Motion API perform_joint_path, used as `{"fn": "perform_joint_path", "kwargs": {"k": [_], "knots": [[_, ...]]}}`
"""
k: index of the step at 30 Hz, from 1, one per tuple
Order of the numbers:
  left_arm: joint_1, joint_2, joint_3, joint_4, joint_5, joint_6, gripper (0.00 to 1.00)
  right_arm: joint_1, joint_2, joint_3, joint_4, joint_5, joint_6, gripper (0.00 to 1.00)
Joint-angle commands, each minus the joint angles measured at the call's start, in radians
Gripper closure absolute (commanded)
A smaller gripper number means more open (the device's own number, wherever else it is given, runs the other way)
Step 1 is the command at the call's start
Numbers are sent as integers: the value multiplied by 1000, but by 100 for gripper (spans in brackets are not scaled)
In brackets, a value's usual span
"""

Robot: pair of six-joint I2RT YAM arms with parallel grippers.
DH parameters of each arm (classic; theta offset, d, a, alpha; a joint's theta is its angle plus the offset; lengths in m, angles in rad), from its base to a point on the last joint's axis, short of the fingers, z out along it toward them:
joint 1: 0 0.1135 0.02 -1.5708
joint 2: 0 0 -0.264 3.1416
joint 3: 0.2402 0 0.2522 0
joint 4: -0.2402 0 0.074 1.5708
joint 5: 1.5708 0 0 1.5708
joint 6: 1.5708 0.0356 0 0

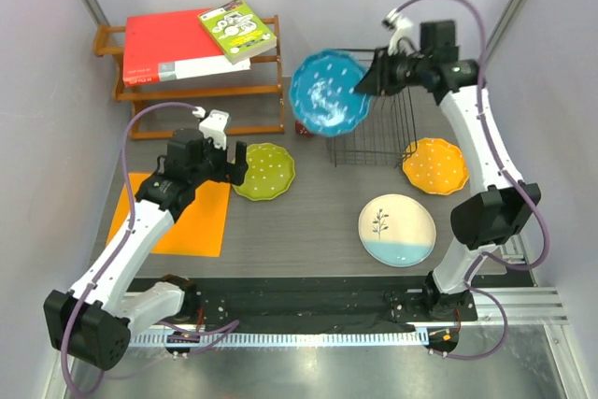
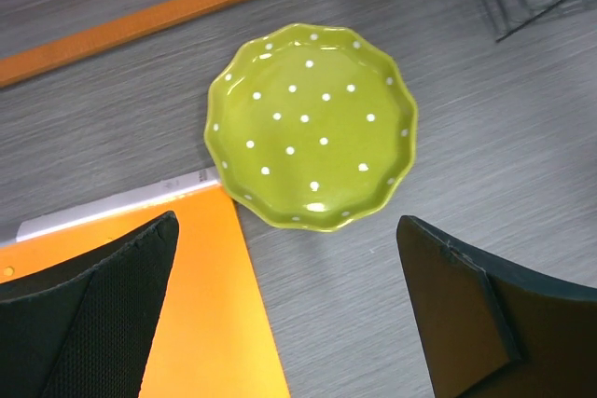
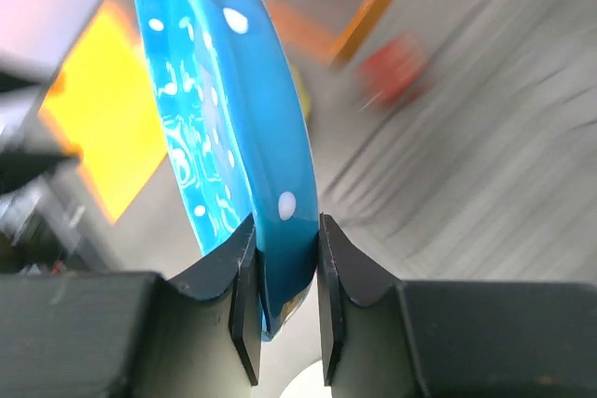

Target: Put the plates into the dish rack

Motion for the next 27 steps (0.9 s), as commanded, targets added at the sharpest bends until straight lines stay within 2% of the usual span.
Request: {"fn": "perform_joint_path", "kwargs": {"k": [1, 3, 4, 6, 7, 8, 11, 13, 14, 19, 23, 27], "knots": [[3, 18, -27, 97, -89, 30, 1, -72, 25, 209, 27, 127, 59, 99], [2, 35, -48, 137, -112, 24, 1, -70, 21, 228, 91, 255, 49, 99], [2, 41, -52, 169, -121, 8, 1, -70, 9, 213, 134, 415, 72, 99], [2, 65, -49, 195, -115, -2, 0, -70, -27, 147, 272, 551, 104, 99], [2, 70, -50, 206, -113, -7, 1, -69, -33, 130, 315, 694, 115, 99], [2, 69, -56, 217, -113, -18, 1, -54, -39, 104, 388, 768, 118, 99], [2, 67, -72, 234, -83, -16, 0, -26, -31, 88, 494, 1024, 111, 99], [2, 75, -78, 234, -75, -19, 1, -23, -19, 85, 536, 1080, 98, 99], [2, 78, -79, 232, -75, -25, 1, -9, -7, 91, 565, 1167, 56, 99], [2, 85, -90, 251, -57, -47, 1, 2, 80, 165, 576, 1258, -4, 99], [2, 81, -102, 252, -58, -64, 1, 22, 183, 277, 492, 1358, -41, 99], [2, 72, -110, 251, -57, -65, 1, 28, 251, 331, 437, 1375, -34, 99]]}}
